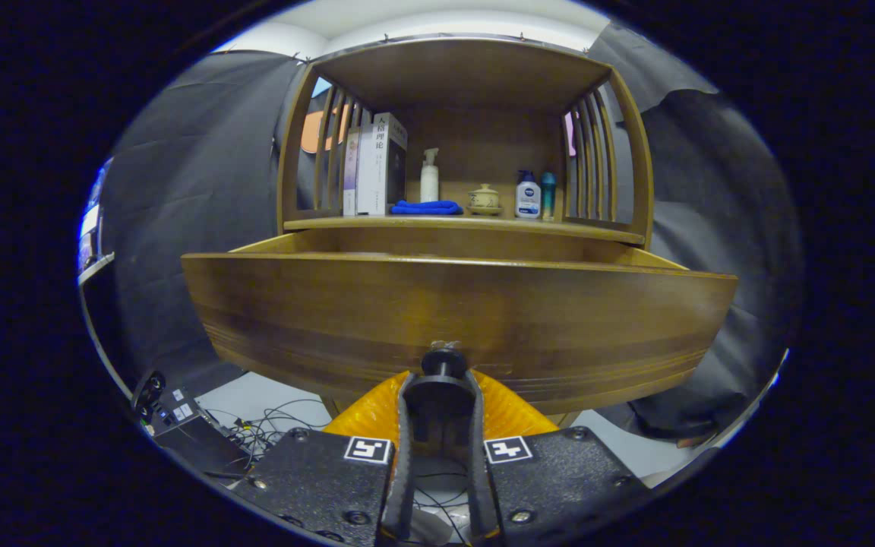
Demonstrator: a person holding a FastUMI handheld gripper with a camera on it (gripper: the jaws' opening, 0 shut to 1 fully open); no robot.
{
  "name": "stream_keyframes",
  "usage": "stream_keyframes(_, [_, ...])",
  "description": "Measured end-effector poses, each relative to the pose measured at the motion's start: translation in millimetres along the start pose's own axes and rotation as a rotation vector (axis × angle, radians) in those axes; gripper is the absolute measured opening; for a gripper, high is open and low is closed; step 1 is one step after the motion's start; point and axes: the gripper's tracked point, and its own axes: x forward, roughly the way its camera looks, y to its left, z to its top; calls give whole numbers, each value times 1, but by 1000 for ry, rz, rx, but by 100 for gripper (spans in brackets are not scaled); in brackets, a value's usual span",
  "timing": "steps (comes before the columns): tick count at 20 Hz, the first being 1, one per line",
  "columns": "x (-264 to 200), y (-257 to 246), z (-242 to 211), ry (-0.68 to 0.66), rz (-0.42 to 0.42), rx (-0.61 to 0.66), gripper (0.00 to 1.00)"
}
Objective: Pull open the drawer, take out the items inside it, and place them on the countertop above the cabinet.
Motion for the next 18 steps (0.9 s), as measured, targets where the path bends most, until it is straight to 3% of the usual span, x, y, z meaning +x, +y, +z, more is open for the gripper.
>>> stream_keyframes(4, [0, 1, 0, -6, -1, -4, 32])
stream_keyframes(7, [-8, -3, 13, -41, -5, -33, 48])
stream_keyframes(11, [-40, -19, 85, -203, -52, -108, 71])
stream_keyframes(13, [-47, -18, 113, -237, -42, -110, 74])
stream_keyframes(16, [-33, -17, 143, -174, 5, -59, 76])
stream_keyframes(18, [-11, -4, 144, -43, 84, -22, 77])
